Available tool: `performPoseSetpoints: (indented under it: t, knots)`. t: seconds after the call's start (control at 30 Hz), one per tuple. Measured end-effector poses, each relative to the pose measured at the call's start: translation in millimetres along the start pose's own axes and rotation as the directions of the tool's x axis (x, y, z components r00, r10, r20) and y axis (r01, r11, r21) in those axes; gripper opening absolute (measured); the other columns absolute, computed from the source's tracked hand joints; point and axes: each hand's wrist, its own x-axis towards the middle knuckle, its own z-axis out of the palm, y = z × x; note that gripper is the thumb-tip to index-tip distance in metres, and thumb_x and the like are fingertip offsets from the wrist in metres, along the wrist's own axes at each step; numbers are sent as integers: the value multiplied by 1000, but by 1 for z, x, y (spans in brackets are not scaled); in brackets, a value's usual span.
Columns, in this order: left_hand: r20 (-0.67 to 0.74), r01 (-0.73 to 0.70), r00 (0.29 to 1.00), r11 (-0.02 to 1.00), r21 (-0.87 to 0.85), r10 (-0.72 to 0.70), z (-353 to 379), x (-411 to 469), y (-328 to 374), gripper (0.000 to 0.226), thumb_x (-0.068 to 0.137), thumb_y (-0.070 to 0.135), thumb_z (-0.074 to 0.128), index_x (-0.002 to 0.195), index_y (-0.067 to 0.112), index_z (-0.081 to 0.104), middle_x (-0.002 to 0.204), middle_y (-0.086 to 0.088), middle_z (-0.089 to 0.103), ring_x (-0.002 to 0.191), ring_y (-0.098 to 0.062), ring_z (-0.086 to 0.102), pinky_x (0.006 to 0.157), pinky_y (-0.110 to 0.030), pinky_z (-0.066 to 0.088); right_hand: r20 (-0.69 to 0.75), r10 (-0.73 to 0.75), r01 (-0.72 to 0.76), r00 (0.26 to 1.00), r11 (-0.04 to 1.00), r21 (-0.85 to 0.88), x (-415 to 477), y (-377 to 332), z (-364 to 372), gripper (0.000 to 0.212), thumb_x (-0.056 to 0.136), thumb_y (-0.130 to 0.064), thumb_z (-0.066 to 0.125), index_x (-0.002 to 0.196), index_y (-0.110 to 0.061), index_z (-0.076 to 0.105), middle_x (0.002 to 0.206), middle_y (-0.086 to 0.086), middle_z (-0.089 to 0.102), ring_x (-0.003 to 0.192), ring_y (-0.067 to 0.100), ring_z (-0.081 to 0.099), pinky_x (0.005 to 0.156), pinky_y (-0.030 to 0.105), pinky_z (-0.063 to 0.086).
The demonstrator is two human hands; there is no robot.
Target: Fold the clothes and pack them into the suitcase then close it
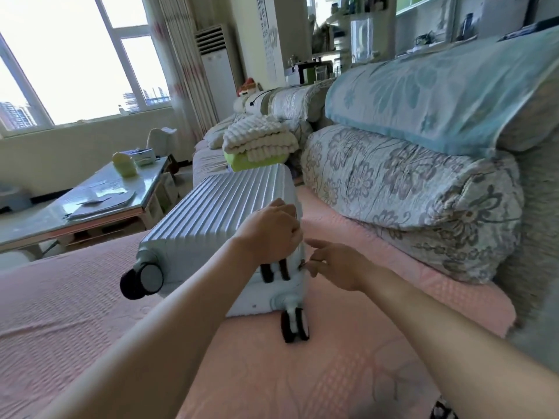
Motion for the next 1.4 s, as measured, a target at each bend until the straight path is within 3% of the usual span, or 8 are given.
performPoseSetpoints:
  t: [0.2,0.37,0.43,0.6,0.73,0.97,1.2,1.4]
  knots:
    - [-137,100,987,989,111,-84,-4,-105,-65,38,91,33,47,64,16,68,80,7,53,91,-14,52,69,-31,54,43,-249,250,968,968,-35,8,-113,53,35,103,-41,45,113,-21,73,130,0,57,113,26,59,94,37,47]
    - [-141,348,937,883,315,-319,-6,-154,-95,36,93,32,42,83,13,70,90,-3,61,97,-21,53,77,-39,55,10,-319,318,948,941,-118,32,-143,61,26,99,-33,51,116,-28,69,130,-7,63,121,21,56,102,34,43]
    - [-191,442,897,814,377,-398,-2,-157,-83,34,93,39,46,106,13,65,112,-7,56,109,-25,50,87,-40,50,-109,-255,243,961,963,-118,46,-133,57,37,94,-27,57,131,-27,59,140,-1,52,128,27,50,107,36,40]
    - [-157,538,838,746,392,-522,39,-154,-61,114,82,69,58,155,4,-1,162,-19,3,148,-38,10,118,-52,7,-176,-151,121,973,977,-174,75,-117,53,104,82,-36,77,156,-41,4,165,6,-9,152,28,2,122,48,16]
    - [-280,412,903,842,348,-326,49,-175,-89,126,62,65,78,153,-1,23,155,-20,30,140,-39,33,118,-53,21,-162,-241,197,957,949,-245,96,-128,65,131,74,-47,82,151,-45,-24,161,0,-32,150,21,-25,122,55,0]
    - [-337,436,881,847,304,-333,46,-240,-168,123,57,61,84,155,12,28,161,-10,25,148,-35,22,119,-55,19,-279,-384,272,880,889,-367,127,-157,91,123,74,-51,78,152,-46,-16,164,4,-22,151,31,-20,118,66,1]
    - [-314,701,701,699,140,-640,49,-274,-227,128,58,35,94,158,23,16,165,-13,5,152,-36,3,118,-54,22,-263,-489,252,832,754,-606,152,-177,102,117,69,-53,80,159,-38,8,166,14,8,152,40,9,108,76,15]
    - [-240,697,705,715,61,-667,48,-275,-239,116,75,37,82,158,30,2,165,-8,-13,151,-30,-16,122,-51,7,-288,-462,225,839,775,-590,151,-185,108,110,72,-53,75,159,-38,11,166,13,7,151,41,12,109,77,12]
